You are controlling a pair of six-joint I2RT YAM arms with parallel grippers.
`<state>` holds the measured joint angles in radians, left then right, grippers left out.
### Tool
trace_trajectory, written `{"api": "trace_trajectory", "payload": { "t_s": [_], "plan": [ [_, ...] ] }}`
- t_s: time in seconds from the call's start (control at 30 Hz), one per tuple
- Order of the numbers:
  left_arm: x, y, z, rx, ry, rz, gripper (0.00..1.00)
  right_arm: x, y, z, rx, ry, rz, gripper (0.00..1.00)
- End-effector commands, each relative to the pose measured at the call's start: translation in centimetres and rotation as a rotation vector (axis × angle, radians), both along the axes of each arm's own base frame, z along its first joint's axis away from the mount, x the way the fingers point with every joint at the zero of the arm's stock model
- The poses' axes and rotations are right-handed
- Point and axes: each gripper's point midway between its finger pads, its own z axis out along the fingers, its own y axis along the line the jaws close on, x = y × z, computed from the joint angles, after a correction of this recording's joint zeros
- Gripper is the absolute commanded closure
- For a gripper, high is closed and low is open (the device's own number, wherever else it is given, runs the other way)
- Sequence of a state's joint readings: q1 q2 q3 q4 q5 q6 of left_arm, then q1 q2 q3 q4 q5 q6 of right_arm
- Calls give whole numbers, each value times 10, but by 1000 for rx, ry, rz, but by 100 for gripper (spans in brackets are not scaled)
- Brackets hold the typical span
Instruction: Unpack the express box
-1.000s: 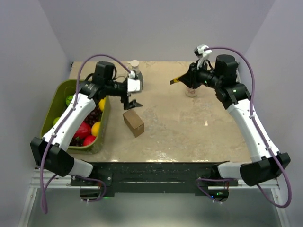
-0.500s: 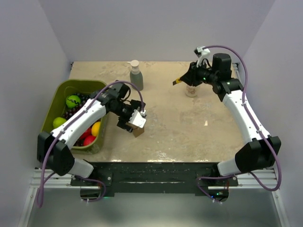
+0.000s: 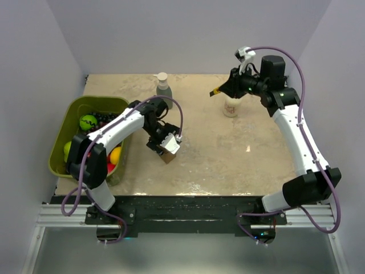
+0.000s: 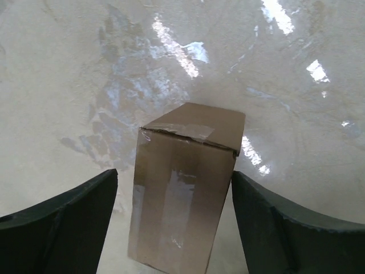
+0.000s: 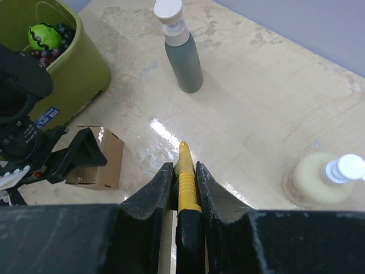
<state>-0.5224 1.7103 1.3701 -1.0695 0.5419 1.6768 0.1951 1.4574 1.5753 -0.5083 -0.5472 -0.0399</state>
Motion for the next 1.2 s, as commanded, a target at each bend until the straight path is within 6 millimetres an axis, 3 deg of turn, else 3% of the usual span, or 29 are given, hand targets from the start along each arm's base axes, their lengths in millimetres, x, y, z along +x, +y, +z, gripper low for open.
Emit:
{"api": "trace_trajectory", "payload": {
  "t_s": [0.0,0.17,0.3,0.37,0.5,0.53,0.67,0.87,0.97,1.0,1.03,1.07,1.1,1.13,1.17],
  "plan": [
    [7,-16,12,-55,-3,-34,20,-8,-10,19,-88,-47,20,100],
    [-3,-37,9,-102,136,50,28,-14,-23,13,-136,-8,-32,100],
    [13,-66,19,-180,259,189,30,-17,-30,9,-148,8,-52,100],
    [24,-80,17,-195,333,260,36,-18,-30,5,-151,18,-47,100],
    [33,-95,12,-177,462,323,40,-17,-31,-2,-147,29,-32,100],
    [29,-94,0,-138,529,342,40,-16,-31,-2,-144,28,-26,100],
    [38,-115,14,-195,661,411,43,-10,-28,-11,-91,76,-14,100],
    [41,-128,15,-254,849,498,43,-4,-22,-21,-44,99,35,100],
    [48,-129,19,-272,916,553,38,-1,-21,-23,-37,104,33,100],
    [50,-128,20,-278,912,564,30,0,-21,-24,-35,108,30,100],
    [59,-132,33,-329,861,562,27,1,-21,-25,-34,108,33,100],
    [61,-127,20,-313,828,604,24,1,-21,-28,-31,115,33,100],
    [66,-126,22,-328,817,658,20,3,-21,-28,-30,111,27,100],
    [85,-131,44,-439,701,637,18,5,-22,-29,-26,116,18,100],
    [89,-125,34,-439,675,678,17,5,-21,-31,-20,125,16,100]
  ]
}}
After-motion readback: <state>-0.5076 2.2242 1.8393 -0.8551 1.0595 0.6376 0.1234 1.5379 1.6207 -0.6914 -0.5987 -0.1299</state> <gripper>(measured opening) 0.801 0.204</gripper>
